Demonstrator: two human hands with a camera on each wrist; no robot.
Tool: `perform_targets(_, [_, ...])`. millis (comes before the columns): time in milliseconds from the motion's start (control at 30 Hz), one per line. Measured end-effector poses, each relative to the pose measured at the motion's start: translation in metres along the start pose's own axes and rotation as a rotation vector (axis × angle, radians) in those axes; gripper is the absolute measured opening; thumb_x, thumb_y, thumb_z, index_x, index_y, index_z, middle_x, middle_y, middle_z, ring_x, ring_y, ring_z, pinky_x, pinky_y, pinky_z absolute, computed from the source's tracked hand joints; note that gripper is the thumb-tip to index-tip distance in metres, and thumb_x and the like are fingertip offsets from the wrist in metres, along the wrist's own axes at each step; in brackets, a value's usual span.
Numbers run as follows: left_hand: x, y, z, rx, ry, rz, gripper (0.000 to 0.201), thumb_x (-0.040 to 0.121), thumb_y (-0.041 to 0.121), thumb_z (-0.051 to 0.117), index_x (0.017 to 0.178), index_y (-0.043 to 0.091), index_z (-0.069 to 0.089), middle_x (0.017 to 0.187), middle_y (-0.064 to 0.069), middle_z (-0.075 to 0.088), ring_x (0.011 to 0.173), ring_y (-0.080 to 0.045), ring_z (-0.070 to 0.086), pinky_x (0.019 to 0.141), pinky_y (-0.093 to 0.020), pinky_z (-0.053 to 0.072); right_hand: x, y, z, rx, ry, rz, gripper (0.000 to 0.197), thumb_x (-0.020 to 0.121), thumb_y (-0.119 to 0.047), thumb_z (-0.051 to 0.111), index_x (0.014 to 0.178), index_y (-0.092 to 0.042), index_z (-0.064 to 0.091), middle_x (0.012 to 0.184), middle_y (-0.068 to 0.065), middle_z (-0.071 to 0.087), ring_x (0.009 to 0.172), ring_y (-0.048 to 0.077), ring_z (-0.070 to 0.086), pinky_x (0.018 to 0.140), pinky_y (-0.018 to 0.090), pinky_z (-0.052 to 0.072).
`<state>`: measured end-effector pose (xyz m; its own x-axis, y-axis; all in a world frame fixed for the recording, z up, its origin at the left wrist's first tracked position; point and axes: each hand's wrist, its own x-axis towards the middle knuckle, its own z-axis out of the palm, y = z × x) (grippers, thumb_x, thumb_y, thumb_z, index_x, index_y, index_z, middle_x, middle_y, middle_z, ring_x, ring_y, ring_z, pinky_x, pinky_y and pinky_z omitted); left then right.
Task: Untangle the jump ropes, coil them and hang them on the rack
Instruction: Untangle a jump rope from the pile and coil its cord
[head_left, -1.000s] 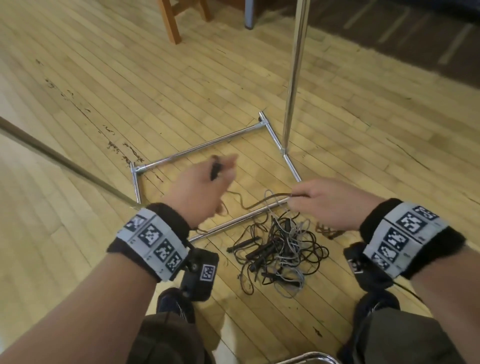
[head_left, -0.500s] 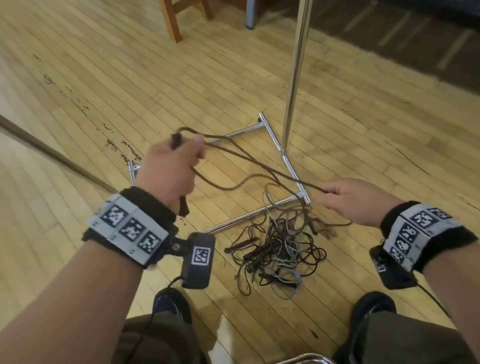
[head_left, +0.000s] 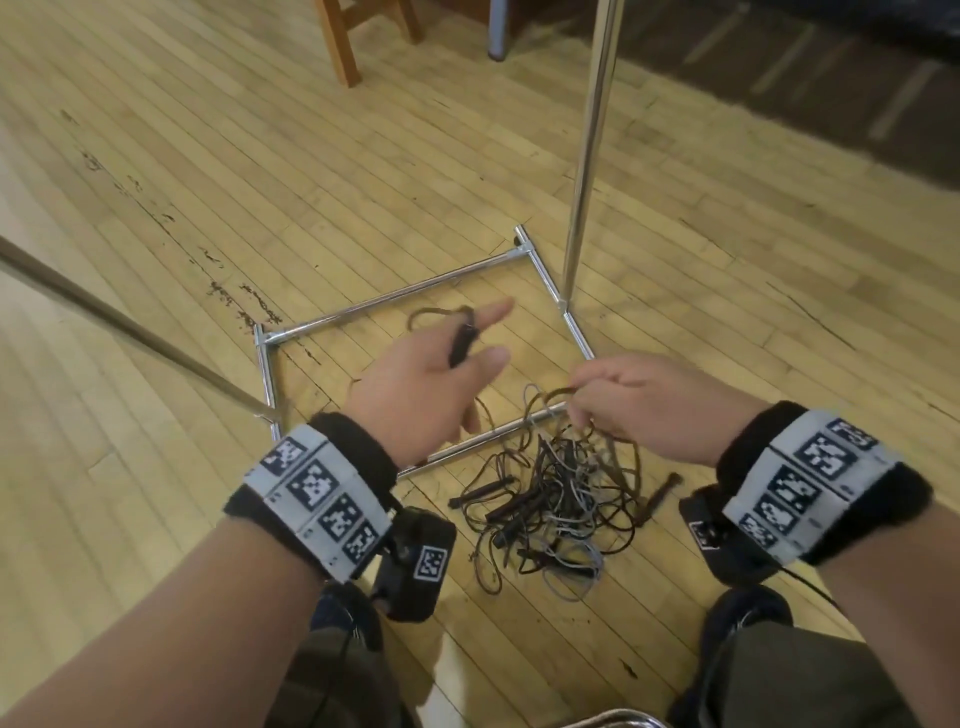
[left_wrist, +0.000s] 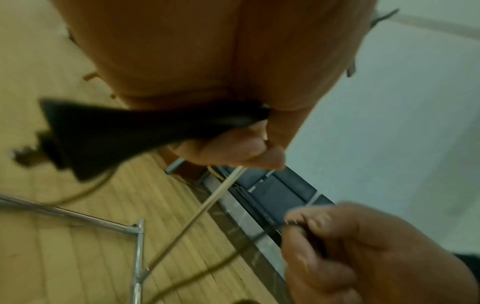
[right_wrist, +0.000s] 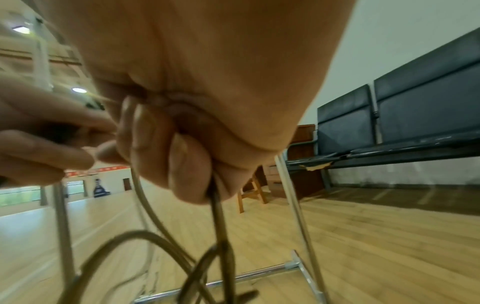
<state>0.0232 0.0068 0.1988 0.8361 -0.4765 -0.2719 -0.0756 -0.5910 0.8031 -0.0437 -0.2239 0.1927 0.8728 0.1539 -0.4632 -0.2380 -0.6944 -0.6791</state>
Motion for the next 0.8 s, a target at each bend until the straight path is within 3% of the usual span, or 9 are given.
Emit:
perform_targets(67, [0.000,0.007,0.010,-0.021,-0.142,0.062,0.035,0.105,0.047,0.056,0.140,0.049,0.057,0.082,0.022,0.075,0.051,0.000,0.062,0.052,-0.020,0.055,-0.003,-0.009,0.005,0.063,-0.024,-0.053,0.030,0.097,-0.029,0.045,0.077,-0.017,0.064,0.055,-0.020,0.049,0.057,0.010,0.041,0.058,0.031,0.037])
perform_targets(133, [0.001,0.010,0.016,-0.042,-0.259,0.058,0.020,0.104,0.047,0.058,0.119,0.037,0.068,0.064,0.023,0.068,0.046,0.000,0.056,0.047,-0.015,0.046,-0.004,-0.008,0.004,0.136,-0.003,-0.093,0.028,0.094,-0.026,0.046,0.074,-0.015,0.062,0.056,-0.019,0.048,0.056,0.010,0.039,0.058,0.033,0.034])
perform_targets(233, [0.006,0.009,0.020,-0.023,-0.283,0.084,0.028,0.099,0.049,0.065,0.087,0.024,0.068,0.050,0.017,0.052,0.044,-0.001,0.045,0.047,-0.014,0.039,-0.004,0.001,0.001,0.223,0.018,-0.126,0.026,0.096,-0.024,0.050,0.074,-0.015,0.062,0.061,-0.009,0.045,0.057,0.012,0.038,0.057,0.034,0.031])
perform_targets(400, [0.018,0.000,0.004,-0.126,0.023,0.002,0.030,0.099,0.049,0.065,0.087,0.023,0.071,0.056,0.013,0.048,0.049,-0.010,0.041,0.047,-0.022,0.040,-0.003,0.019,-0.006,0.048,0.079,-0.104,0.026,0.101,-0.039,0.053,0.079,-0.030,0.062,0.060,-0.012,0.048,0.055,0.009,0.044,0.056,0.033,0.040])
perform_targets(467, [0.021,-0.007,-0.004,-0.226,0.130,-0.075,0.031,0.100,0.048,0.065,0.090,0.019,0.071,0.061,0.010,0.049,0.051,-0.012,0.040,0.046,-0.024,0.040,-0.001,0.032,-0.013,0.003,0.112,-0.049,0.029,0.101,-0.043,0.051,0.082,-0.025,0.063,0.059,-0.011,0.048,0.053,0.008,0.044,0.056,0.033,0.042])
perform_targets(567, [0.028,-0.015,-0.023,-0.574,0.323,-0.239,0.026,0.104,0.039,0.062,0.096,0.015,0.068,0.061,0.012,0.055,0.047,-0.005,0.041,0.041,-0.020,0.038,0.002,0.052,-0.019,-0.065,0.115,0.038,0.037,0.103,-0.046,0.047,0.086,-0.017,0.061,0.054,-0.015,0.047,0.047,0.003,0.042,0.050,0.022,0.040])
perform_targets(633, [0.031,-0.020,-0.049,-0.865,0.429,-0.291,0.024,0.108,0.028,0.051,0.088,0.017,0.059,0.061,0.010,0.052,0.042,-0.002,0.041,0.036,-0.018,0.037,0.002,0.068,-0.021,-0.151,0.128,0.117,0.041,0.105,-0.046,0.043,0.086,-0.015,0.061,0.056,-0.014,0.048,0.047,0.002,0.042,0.047,0.019,0.036])
perform_targets(700, [0.030,-0.032,-0.071,-0.853,0.599,-0.345,0.025,0.106,0.027,0.053,0.083,0.020,0.056,0.065,0.009,0.051,0.042,-0.003,0.041,0.036,-0.018,0.035,0.001,0.080,-0.023,-0.266,0.123,0.208,0.043,0.108,-0.044,0.040,0.083,-0.014,0.059,0.062,-0.008,0.050,0.053,0.008,0.044,0.050,0.023,0.032])
perform_targets(800, [0.022,-0.042,-0.067,-0.509,0.706,-0.387,0.018,0.105,0.035,0.061,0.114,0.022,0.071,0.088,0.008,0.070,0.056,-0.004,0.057,0.047,-0.022,0.046,0.002,0.082,-0.020,-0.376,0.081,0.280,0.045,0.109,-0.039,0.037,0.086,-0.010,0.062,0.067,-0.002,0.050,0.059,0.013,0.045,0.053,0.027,0.033])
